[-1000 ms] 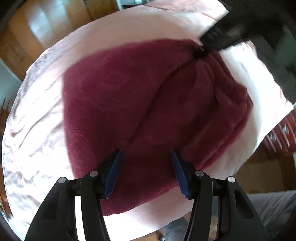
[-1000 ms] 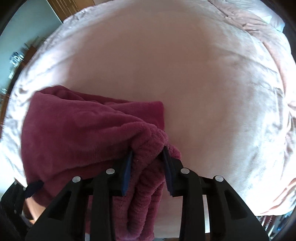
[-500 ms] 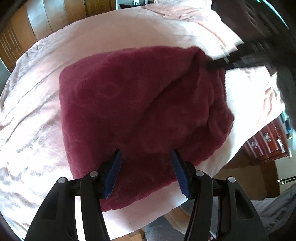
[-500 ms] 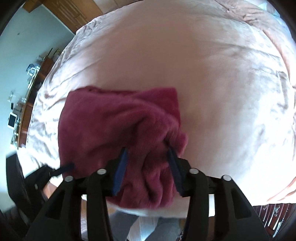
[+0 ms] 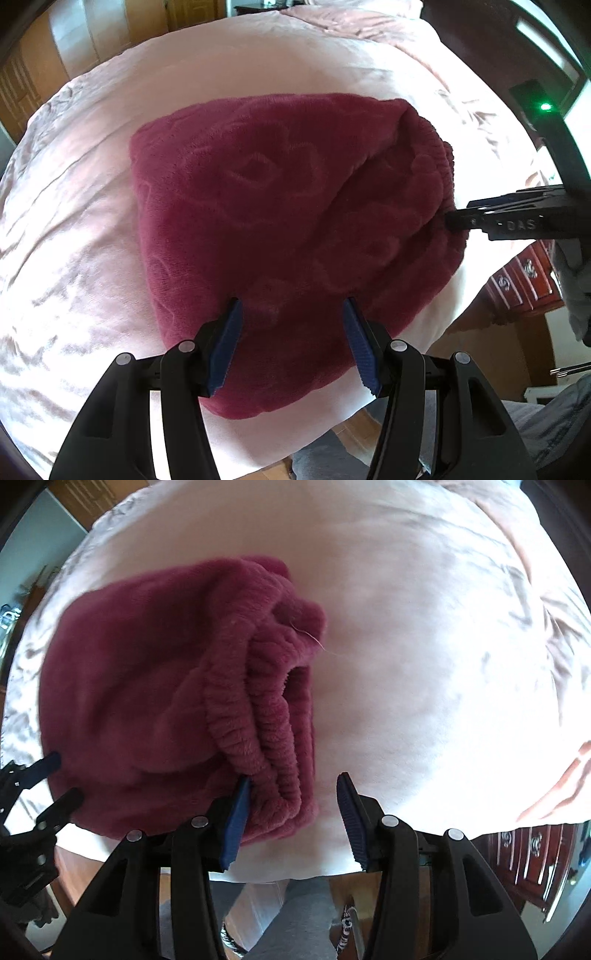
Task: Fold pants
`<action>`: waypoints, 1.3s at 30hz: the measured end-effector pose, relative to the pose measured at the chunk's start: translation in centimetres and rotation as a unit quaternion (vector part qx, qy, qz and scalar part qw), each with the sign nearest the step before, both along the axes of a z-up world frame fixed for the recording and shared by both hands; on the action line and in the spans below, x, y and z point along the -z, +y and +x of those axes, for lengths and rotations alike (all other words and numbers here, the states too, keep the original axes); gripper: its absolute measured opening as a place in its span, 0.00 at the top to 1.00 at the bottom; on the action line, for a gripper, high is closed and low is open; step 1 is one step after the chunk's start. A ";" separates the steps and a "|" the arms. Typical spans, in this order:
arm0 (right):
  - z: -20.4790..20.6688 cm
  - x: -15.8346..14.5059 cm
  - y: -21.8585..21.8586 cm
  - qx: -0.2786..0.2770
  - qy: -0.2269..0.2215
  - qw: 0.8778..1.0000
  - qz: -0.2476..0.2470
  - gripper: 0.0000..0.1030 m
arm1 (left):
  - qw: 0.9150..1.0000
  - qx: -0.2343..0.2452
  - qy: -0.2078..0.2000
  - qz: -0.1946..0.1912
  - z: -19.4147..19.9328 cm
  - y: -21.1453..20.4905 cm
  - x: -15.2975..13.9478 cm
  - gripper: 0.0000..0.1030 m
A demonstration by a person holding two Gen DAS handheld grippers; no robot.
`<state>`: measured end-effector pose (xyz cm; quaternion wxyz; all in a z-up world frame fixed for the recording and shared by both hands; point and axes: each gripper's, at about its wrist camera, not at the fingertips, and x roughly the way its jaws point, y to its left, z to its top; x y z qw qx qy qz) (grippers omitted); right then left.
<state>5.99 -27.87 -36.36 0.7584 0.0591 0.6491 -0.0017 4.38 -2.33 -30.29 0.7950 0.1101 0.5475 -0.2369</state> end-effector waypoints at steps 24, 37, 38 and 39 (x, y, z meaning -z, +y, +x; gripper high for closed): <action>3.2 -2.8 1.9 -0.073 -0.076 0.994 0.040 0.53 | 0.993 -0.118 0.003 0.001 -1.0 1.7 -2.8 0.45; 7.0 -0.4 1.1 -0.107 -0.058 0.991 0.056 0.51 | 0.982 -0.182 -0.021 0.034 -1.6 2.5 -5.0 0.32; 6.7 -1.0 0.3 -0.110 -0.060 0.990 0.063 0.50 | 0.982 -0.185 -0.023 0.033 -1.5 2.5 -5.2 0.32; 6.5 -1.4 0.0 -0.113 -0.061 0.989 0.068 0.50 | 0.981 -0.187 -0.025 0.034 -1.5 2.5 -5.5 0.31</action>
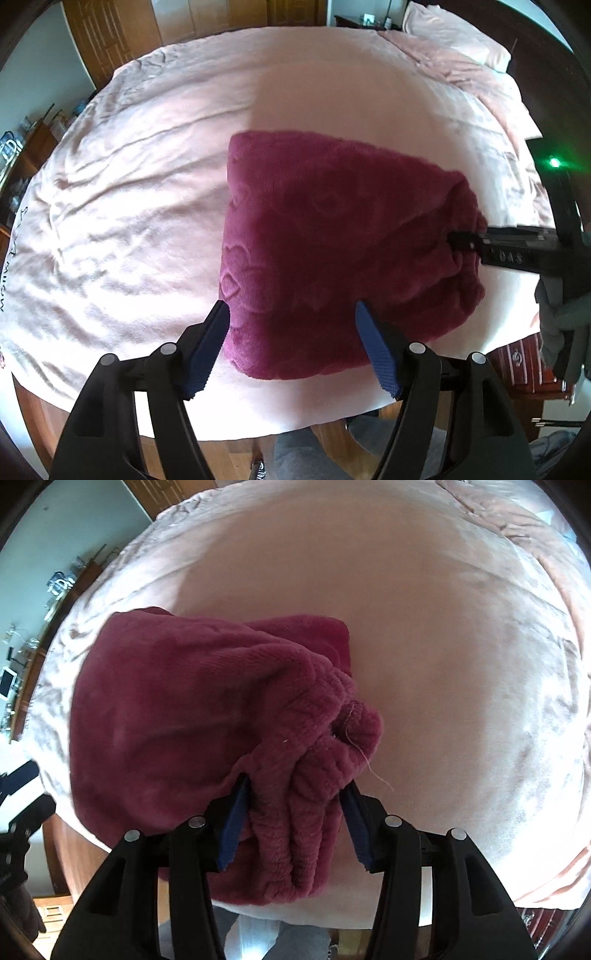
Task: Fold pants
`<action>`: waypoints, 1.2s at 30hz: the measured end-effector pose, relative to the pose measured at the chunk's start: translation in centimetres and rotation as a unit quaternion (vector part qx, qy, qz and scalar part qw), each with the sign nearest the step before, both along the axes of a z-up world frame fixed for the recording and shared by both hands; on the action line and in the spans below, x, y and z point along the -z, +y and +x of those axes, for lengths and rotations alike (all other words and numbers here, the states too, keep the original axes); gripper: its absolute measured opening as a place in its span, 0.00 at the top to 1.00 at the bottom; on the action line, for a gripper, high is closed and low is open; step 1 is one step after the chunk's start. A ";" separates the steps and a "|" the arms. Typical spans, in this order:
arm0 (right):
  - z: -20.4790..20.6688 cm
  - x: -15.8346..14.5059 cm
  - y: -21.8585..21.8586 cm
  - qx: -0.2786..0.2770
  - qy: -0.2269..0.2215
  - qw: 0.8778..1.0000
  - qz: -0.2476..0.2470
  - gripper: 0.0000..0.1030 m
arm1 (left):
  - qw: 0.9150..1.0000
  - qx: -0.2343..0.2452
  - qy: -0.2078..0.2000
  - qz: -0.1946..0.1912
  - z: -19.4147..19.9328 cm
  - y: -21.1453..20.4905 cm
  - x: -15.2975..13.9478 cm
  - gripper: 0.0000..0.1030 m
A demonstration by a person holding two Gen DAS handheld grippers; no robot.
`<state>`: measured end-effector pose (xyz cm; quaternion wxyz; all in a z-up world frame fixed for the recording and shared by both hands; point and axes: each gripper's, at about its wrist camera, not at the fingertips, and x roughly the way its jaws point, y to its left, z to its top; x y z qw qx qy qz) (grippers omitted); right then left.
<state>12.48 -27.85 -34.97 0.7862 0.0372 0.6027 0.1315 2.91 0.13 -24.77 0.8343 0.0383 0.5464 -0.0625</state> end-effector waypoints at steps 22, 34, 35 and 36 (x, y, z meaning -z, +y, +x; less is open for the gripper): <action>-2.8 -5.8 -5.6 0.002 -0.064 0.995 0.079 0.14 | 0.999 -0.022 -0.034 0.021 2.0 -3.4 -3.8 0.13; -2.6 -4.2 -4.6 -0.005 -0.053 0.995 0.081 0.03 | 0.999 -0.014 -0.016 0.025 4.0 -2.5 -2.3 0.11; -2.5 -4.1 -4.5 0.000 -0.051 0.996 0.077 0.03 | 1.000 -0.010 -0.014 0.026 4.3 -2.4 -2.0 0.11; -2.5 -4.0 -4.5 0.008 -0.048 0.996 0.076 0.03 | 1.000 -0.004 -0.011 0.027 4.8 -2.3 -1.7 0.11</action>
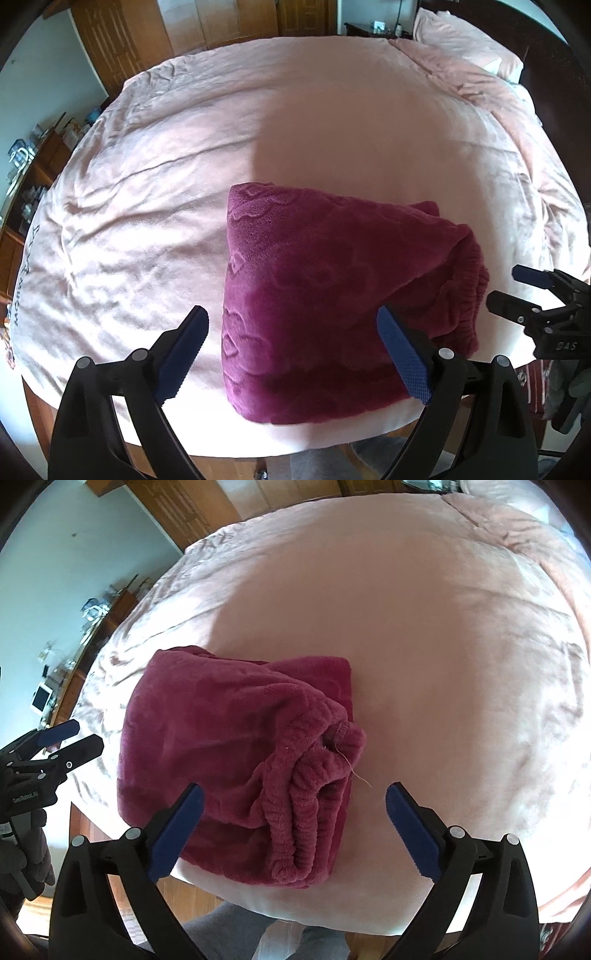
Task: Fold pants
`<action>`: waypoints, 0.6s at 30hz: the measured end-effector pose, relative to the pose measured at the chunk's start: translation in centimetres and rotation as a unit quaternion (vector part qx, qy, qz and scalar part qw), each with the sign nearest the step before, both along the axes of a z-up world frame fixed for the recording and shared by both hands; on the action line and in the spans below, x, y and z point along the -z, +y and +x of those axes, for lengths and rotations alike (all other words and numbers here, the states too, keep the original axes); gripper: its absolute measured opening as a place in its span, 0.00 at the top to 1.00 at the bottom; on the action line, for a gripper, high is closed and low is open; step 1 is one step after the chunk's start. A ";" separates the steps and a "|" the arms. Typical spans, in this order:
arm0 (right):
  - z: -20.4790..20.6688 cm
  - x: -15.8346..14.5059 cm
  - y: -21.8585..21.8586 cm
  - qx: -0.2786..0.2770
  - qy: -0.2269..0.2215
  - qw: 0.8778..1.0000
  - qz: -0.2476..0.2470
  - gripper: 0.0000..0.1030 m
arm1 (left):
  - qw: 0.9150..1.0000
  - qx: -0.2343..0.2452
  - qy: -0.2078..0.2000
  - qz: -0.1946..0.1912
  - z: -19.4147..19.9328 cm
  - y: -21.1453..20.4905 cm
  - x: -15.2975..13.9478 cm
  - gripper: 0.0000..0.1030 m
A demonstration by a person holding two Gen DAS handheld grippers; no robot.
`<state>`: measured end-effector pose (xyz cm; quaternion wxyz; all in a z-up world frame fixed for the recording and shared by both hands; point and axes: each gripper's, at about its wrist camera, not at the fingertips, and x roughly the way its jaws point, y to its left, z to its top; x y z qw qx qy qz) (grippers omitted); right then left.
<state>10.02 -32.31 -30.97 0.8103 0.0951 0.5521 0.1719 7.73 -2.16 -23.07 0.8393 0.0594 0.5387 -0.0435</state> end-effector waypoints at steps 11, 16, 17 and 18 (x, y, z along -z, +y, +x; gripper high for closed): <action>0.8 2.6 -0.1 0.077 0.039 0.996 0.004 0.03 | 0.993 -0.009 0.064 -0.094 4.9 4.9 4.6 0.11; 1.2 5.8 0.0 0.100 0.073 0.992 0.028 0.03 | 0.987 -0.009 0.097 -0.127 6.2 6.8 7.4 0.09; 1.4 6.5 0.0 0.103 0.078 0.991 0.031 0.03 | 0.986 -0.007 0.103 -0.132 6.4 7.0 7.9 0.07; 1.7 7.1 0.1 0.104 0.081 0.991 0.032 0.03 | 0.985 -0.005 0.105 -0.134 6.6 7.1 8.3 0.05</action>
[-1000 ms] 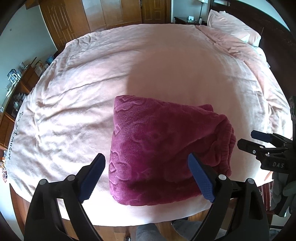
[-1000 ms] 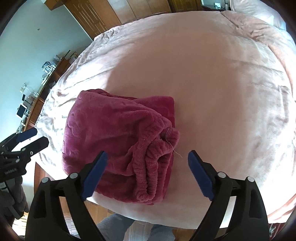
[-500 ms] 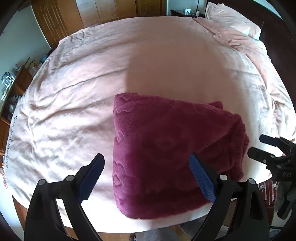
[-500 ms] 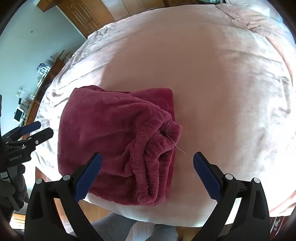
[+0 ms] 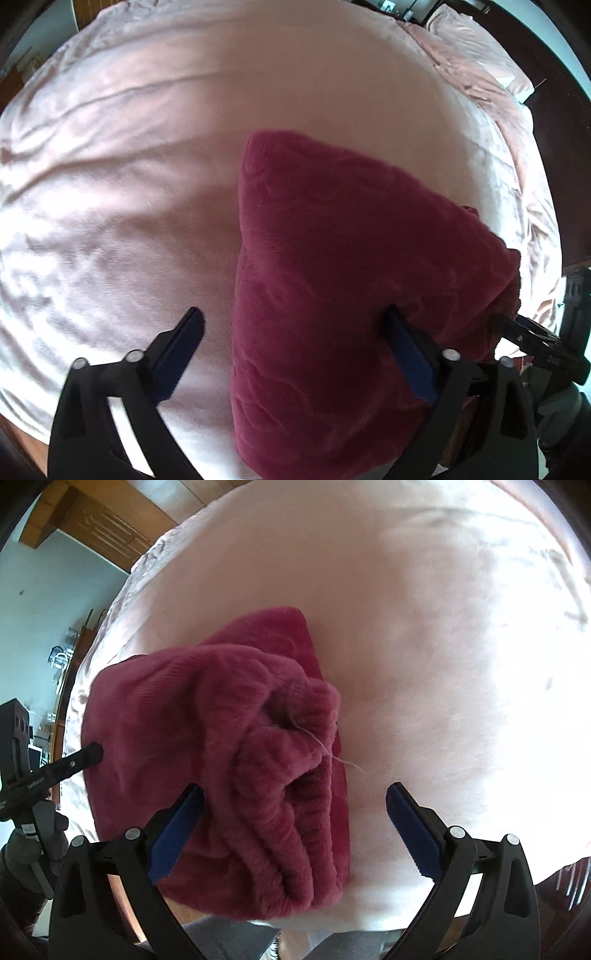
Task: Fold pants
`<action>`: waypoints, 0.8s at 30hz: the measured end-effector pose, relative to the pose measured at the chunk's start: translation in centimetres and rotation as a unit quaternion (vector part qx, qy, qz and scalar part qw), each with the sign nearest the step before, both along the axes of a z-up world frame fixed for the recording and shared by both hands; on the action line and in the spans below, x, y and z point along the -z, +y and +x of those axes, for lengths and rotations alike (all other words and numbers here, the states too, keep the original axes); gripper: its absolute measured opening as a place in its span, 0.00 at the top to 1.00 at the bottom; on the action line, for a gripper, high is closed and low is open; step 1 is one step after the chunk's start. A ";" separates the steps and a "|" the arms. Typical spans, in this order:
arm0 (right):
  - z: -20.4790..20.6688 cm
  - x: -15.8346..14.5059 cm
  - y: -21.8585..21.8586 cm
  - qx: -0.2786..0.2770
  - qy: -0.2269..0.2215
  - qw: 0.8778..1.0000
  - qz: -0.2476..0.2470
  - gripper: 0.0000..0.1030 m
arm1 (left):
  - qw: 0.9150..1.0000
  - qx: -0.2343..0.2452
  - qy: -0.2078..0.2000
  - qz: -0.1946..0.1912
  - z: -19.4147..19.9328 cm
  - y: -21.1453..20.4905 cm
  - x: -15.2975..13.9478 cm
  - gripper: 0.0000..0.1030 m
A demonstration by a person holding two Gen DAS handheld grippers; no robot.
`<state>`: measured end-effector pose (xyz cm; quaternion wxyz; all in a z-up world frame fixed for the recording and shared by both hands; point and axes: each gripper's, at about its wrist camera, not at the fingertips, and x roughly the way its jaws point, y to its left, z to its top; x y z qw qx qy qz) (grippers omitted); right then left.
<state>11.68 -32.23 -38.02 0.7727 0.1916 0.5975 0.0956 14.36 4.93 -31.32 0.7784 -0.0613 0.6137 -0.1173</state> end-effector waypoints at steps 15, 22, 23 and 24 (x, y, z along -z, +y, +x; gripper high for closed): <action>3.8 5.0 0.5 -0.004 0.030 0.997 0.076 0.03 | 0.985 0.025 0.089 -0.148 3.8 2.0 5.9 0.05; 5.0 5.6 1.2 -0.007 0.048 0.995 0.092 0.07 | 0.969 0.011 0.120 -0.214 3.9 3.0 7.6 0.06; 5.1 5.6 1.4 -0.007 0.052 0.993 0.102 0.20 | 0.967 0.010 0.123 -0.222 3.9 3.0 7.6 0.08; 5.3 5.6 1.6 -0.007 0.057 0.992 0.115 0.27 | 0.964 0.011 0.125 -0.234 3.8 2.9 7.6 0.16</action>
